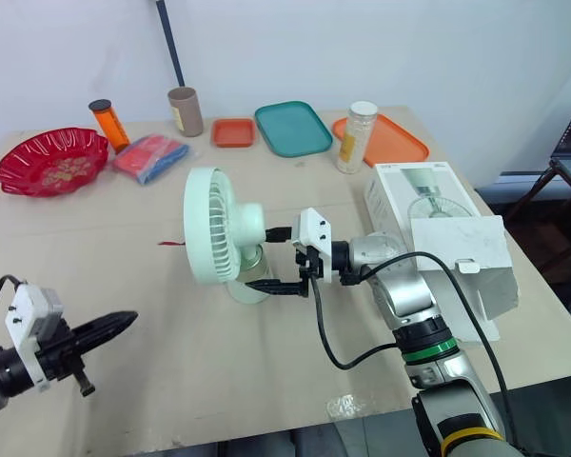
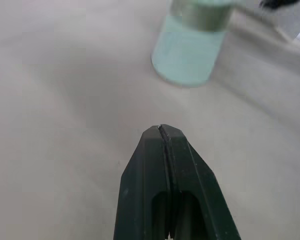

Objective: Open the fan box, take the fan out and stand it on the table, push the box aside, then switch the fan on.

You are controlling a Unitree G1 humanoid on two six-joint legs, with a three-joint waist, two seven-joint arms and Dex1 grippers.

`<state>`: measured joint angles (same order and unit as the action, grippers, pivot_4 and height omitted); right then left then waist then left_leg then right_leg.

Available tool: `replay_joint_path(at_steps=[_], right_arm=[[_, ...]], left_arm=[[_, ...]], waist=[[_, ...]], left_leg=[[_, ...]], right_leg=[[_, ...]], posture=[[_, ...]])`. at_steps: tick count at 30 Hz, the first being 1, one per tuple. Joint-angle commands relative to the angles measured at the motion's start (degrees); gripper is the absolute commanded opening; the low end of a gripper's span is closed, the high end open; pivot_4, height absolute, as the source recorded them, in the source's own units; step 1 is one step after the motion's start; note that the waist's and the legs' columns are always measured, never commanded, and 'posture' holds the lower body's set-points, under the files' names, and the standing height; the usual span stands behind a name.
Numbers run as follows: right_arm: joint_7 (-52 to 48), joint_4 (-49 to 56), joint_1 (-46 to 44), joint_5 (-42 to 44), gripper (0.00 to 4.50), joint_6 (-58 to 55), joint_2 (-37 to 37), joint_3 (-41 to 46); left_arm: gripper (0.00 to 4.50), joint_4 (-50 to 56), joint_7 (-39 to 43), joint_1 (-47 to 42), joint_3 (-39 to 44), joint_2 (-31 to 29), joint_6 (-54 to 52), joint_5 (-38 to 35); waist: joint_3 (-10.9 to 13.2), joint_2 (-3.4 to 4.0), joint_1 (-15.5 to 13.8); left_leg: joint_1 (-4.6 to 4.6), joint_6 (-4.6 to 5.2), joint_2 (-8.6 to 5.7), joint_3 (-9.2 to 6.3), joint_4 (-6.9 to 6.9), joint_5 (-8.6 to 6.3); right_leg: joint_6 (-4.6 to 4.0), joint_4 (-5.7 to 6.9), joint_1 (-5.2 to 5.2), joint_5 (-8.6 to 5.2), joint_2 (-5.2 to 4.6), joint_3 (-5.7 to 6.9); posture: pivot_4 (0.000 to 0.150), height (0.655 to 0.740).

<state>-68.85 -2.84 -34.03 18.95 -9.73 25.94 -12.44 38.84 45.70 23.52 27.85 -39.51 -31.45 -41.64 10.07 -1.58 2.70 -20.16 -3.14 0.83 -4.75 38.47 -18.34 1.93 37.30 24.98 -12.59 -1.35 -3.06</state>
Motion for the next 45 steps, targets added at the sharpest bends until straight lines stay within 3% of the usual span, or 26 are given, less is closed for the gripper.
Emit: replay_joint_path(at_steps=[1, 11, 14, 16, 25, 37, 45], right_arm=[[-0.36, 2.39, 0.29, 0.23, 4.38, 1.15, 0.63, 0.84], [-0.63, 1.96, 2.00, -0.95, 4.38, 2.97, 3.76, 1.90], [-0.38, 2.85, 2.87, -0.47, 4.50, 2.35, 5.29, 2.63], [-0.22, 3.98, 3.71, -0.14, 4.50, 1.57, 6.72, 3.35], [3.36, 13.88, 8.70, 3.50, 4.50, -7.45, 11.96, 8.18], [14.11, 31.55, 20.32, 9.78, 4.50, -23.98, 16.68, 15.32], [17.99, 36.54, 30.31, 8.05, 4.50, -22.41, 19.19, 21.68]], left_arm=[[0.00, 2.35, 3.12, 1.18, -0.63, -1.69, 2.30, 0.81], [0.00, 0.56, 6.44, -1.15, -1.53, -3.34, 4.99, 1.97], [0.67, -0.44, 7.46, -2.05, -2.60, -3.72, 6.19, 3.21], [1.60, -1.58, 8.22, -2.40, -3.30, -3.71, 7.48, 4.47], [4.47, -5.81, 11.56, -5.25, -2.24, -5.16, 11.08, 6.10], [4.47, -9.74, 12.98, -5.80, -5.43, -4.28, 17.61, 11.92], [4.47, -7.63, 10.72, -3.16, -4.64, -2.79, 16.34, 11.20]], waist=[[0.00, 0.00, 0.07], [0.02, 0.04, 0.01], [0.02, 0.04, 0.00], [0.03, 0.05, -0.01], [0.02, 0.05, -0.09], [0.01, 0.07, -0.14], [-0.02, 0.05, -0.17]], left_leg=[[0.00, 0.04, 0.02, 0.02, -0.01, -0.02], [0.02, 0.05, 0.01, 0.02, 0.00, -0.03], [0.01, 0.05, 0.01, 0.02, 0.00, -0.03], [0.01, 0.05, 0.01, 0.02, 0.00, -0.03], [0.00, 0.06, 0.01, 0.02, 0.00, -0.03], [0.02, 0.12, -0.01, 0.02, 0.01, -0.06], [0.02, 0.14, -0.02, 0.00, 0.01, -0.07]], right_leg=[[0.00, -0.01, 0.02, 0.00, 0.02, -0.01], [-0.01, -0.01, -0.01, -0.01, 0.02, -0.01], [-0.01, -0.02, -0.01, -0.01, 0.02, -0.01], [-0.01, -0.01, -0.01, -0.01, 0.03, -0.01], [0.00, -0.02, -0.01, -0.01, 0.03, -0.01], [0.04, -0.03, -0.06, -0.04, 0.04, -0.02], [0.08, -0.04, -0.09, -0.06, 0.04, -0.03]], posture=[[0.150, 0.7400], [0.150, 0.7400], [0.150, 0.7400], [0.150, 0.7400], [0.150, 0.7400], [0.150, 0.7400], [0.150, 0.7400]])
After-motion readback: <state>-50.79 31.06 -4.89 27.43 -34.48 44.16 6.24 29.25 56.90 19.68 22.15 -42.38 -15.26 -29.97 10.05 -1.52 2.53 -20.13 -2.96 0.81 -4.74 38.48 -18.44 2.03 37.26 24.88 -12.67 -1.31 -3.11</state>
